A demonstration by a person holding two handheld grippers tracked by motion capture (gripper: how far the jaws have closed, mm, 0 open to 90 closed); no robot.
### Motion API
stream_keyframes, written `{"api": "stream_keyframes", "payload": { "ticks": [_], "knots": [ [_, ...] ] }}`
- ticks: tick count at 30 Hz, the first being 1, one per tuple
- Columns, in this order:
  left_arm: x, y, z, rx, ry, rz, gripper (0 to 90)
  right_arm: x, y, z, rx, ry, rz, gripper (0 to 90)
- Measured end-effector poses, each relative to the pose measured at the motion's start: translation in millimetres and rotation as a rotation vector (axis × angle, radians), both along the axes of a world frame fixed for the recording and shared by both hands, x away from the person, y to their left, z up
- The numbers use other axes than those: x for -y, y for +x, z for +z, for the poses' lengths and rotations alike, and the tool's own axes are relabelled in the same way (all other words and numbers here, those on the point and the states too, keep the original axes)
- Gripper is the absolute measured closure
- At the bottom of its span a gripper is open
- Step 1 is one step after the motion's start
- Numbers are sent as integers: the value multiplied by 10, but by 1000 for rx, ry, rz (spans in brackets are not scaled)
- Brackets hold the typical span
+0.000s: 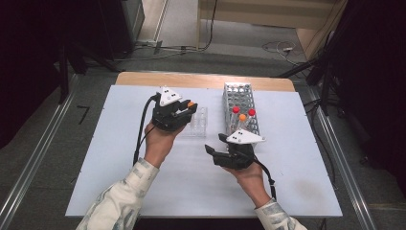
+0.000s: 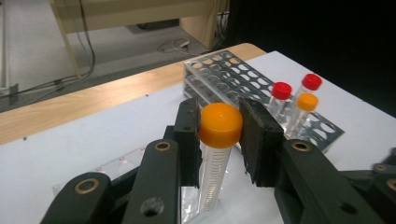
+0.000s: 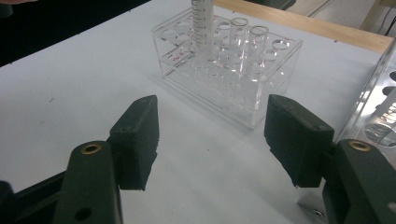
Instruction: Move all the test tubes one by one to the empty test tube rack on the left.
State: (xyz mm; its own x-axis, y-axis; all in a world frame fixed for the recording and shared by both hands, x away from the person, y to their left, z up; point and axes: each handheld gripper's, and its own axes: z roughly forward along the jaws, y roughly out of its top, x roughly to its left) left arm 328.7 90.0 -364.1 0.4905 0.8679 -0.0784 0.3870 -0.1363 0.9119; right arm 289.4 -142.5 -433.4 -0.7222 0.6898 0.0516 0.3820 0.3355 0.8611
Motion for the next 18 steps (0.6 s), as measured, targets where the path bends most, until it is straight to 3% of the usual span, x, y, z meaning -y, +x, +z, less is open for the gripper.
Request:
{"api": "stream_keyframes", "payload": {
  "ticks": [7, 18],
  "knots": [
    [-57, 138, -58, 6, 8, 51, 699, 47, -1, 10, -7, 3, -3, 313],
    [-6, 218, -176, -5, 37, 69, 698, 96, -7, 24, -3, 9, -12, 305]
  ]
}}
